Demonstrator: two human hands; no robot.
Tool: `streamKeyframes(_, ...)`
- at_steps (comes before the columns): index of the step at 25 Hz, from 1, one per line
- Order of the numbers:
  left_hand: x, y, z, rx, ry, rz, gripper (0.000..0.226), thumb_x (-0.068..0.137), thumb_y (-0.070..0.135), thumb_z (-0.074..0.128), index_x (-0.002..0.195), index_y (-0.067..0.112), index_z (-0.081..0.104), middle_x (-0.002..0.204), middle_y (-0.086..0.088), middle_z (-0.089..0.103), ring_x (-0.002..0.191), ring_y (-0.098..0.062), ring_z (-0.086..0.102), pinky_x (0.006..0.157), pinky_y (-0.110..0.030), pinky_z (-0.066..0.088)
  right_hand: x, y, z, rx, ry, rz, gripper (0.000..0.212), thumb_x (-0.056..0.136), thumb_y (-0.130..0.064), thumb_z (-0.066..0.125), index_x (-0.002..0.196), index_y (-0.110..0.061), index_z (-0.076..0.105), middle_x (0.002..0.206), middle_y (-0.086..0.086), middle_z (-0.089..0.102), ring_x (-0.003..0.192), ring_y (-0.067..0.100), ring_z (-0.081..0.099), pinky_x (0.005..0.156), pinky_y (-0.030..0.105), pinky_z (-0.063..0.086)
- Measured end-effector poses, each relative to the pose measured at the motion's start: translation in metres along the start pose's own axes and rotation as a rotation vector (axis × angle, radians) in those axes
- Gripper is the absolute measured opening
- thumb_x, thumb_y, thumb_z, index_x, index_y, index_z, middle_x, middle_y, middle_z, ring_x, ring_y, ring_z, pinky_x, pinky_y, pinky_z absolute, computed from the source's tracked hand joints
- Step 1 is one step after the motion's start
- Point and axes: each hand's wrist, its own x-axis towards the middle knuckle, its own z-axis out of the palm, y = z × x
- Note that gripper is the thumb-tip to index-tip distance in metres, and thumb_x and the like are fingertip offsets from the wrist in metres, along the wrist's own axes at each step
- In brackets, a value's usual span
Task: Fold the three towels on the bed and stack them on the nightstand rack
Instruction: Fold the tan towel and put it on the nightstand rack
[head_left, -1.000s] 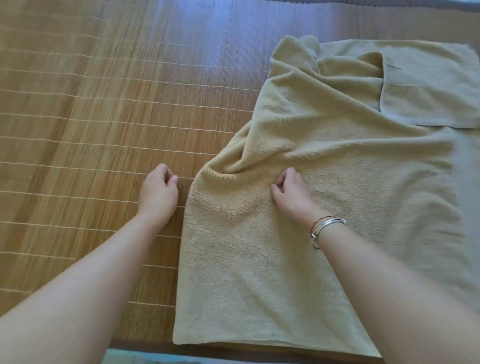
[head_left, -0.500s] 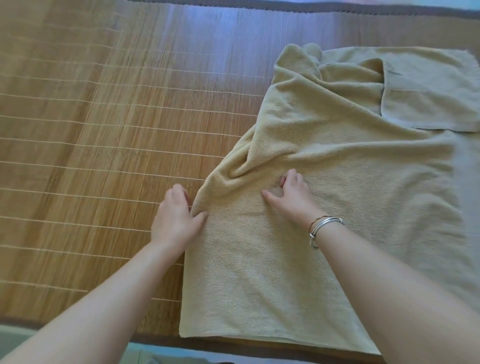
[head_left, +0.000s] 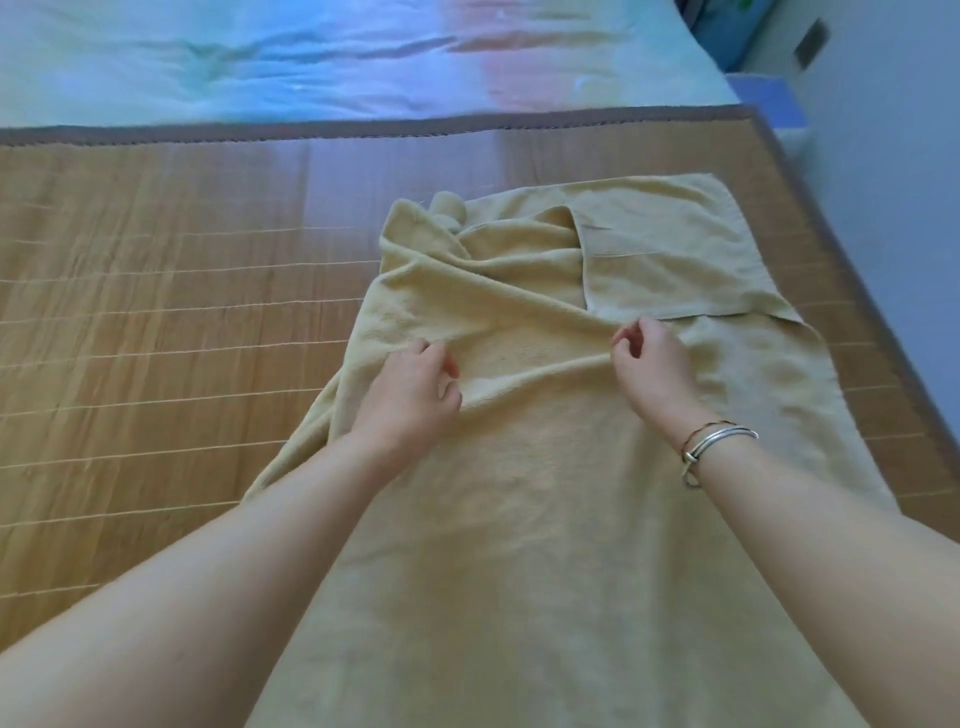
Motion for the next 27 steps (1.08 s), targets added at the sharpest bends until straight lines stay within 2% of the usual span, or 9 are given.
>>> streamKeyframes(4, 0.053, 0.035, 0.018, 0.03, -0.01, 0.039, 0.026, 0.09, 0.017, 0.051, 0.116, 0.017, 0.054, 0.117, 0.002, 0.053, 0.109, -0.021, 0.049, 0.091, -0.036, 0.043, 0.057, 0.023, -0.024, -0.127, 0.016, -0.033, 0.015, 0.087, -0.012, 0.048, 0.09, -0.015, 0.062, 0.1, 0.008, 0.059, 0.095, 0.028, 0.057, 0.079, 0.035, 0.047)
streamKeyframes(8, 0.103, 0.051, 0.038, 0.06, -0.044, 0.047, 0.04, 0.088, 0.01, 0.047, 0.127, 0.019, 0.05, 0.129, 0.001, 0.049, 0.116, -0.024, 0.047, 0.096, -0.042, 0.043, 0.093, 0.032, -0.022, -0.444, -0.239, -0.165, 0.036, 0.088, -0.018, 0.055, 0.124, -0.018, 0.05, 0.118, 0.009, 0.046, 0.105, 0.029, 0.052, 0.082, 0.038, 0.048)
streamKeyframes(12, 0.15, 0.064, 0.053, 0.126, -0.039, 0.119, 0.047, 0.087, 0.005, 0.044, 0.132, 0.019, 0.048, 0.13, -0.002, 0.05, 0.114, -0.028, 0.047, 0.098, -0.043, 0.041, 0.115, 0.034, -0.02, -0.662, -0.411, -0.346, 0.056, 0.08, -0.019, 0.063, 0.13, -0.017, 0.038, 0.121, 0.009, 0.039, 0.101, 0.029, 0.054, 0.071, 0.038, 0.049)
streamKeyframes(14, 0.177, 0.074, 0.055, 0.145, -0.042, 0.127, 0.054, 0.086, 0.002, 0.046, 0.137, 0.02, 0.043, 0.133, -0.002, 0.046, 0.113, -0.029, 0.048, 0.096, -0.043, 0.042, 0.127, 0.034, -0.026, -0.716, -0.446, -0.442, 0.045, 0.083, -0.02, 0.06, 0.123, -0.017, 0.04, 0.115, 0.006, 0.043, 0.093, 0.029, 0.057, 0.062, 0.035, 0.043)
streamKeyframes(16, 0.203, 0.085, 0.057, 0.134, -0.082, 0.078, 0.067, 0.083, -0.002, 0.047, 0.143, 0.025, 0.034, 0.139, 0.0, 0.04, 0.114, -0.028, 0.05, 0.088, -0.041, 0.046, 0.143, 0.031, -0.034, -0.687, -0.388, -0.5, 0.021, 0.087, -0.018, 0.052, 0.108, -0.016, 0.049, 0.106, 0.005, 0.053, 0.089, 0.031, 0.059, 0.06, 0.034, 0.039)
streamKeyframes(19, 0.241, 0.093, 0.059, 0.099, -0.131, -0.062, 0.067, 0.085, 0.008, 0.057, 0.143, 0.027, 0.032, 0.139, -0.002, 0.044, 0.117, -0.027, 0.053, 0.091, -0.04, 0.047, 0.181, 0.025, -0.055, -0.418, -0.101, -0.329, 0.013, 0.091, -0.015, 0.046, 0.092, -0.012, 0.059, 0.088, 0.008, 0.065, 0.083, 0.031, 0.064, 0.063, 0.036, 0.049)
streamKeyframes(21, 0.26, 0.092, 0.057, 0.027, -0.168, -0.179, 0.043, 0.086, 0.022, 0.064, 0.127, 0.021, 0.049, 0.121, -0.003, 0.057, 0.102, -0.024, 0.059, 0.083, -0.037, 0.049, 0.212, 0.022, -0.074, -0.183, 0.047, -0.095, 0.02, 0.094, -0.014, 0.043, 0.089, -0.014, 0.063, 0.076, 0.003, 0.067, 0.059, 0.022, 0.068, 0.055, 0.033, 0.052)
streamKeyframes(24, 0.285, 0.094, 0.05, 0.089, -0.152, -0.204, 0.006, 0.088, 0.026, 0.062, 0.088, 0.02, 0.062, 0.1, -0.002, 0.064, 0.085, -0.021, 0.057, 0.071, -0.029, 0.043, 0.259, 0.027, -0.092, 0.057, 0.094, 0.186, 0.017, 0.098, -0.016, 0.046, 0.095, -0.015, 0.063, 0.092, -0.001, 0.07, 0.05, 0.017, 0.068, 0.047, 0.029, 0.052)
streamKeyframes(27, 0.31, 0.102, 0.047, 0.147, 0.003, -0.113, 0.01, 0.093, 0.026, 0.054, 0.094, 0.019, 0.061, 0.106, -0.001, 0.053, 0.107, -0.031, 0.051, 0.088, -0.037, 0.042, 0.291, 0.041, -0.086, 0.069, 0.096, 0.306, 0.016, 0.097, -0.016, 0.048, 0.103, -0.016, 0.062, 0.096, 0.002, 0.069, 0.051, 0.017, 0.069, 0.043, 0.025, 0.048)
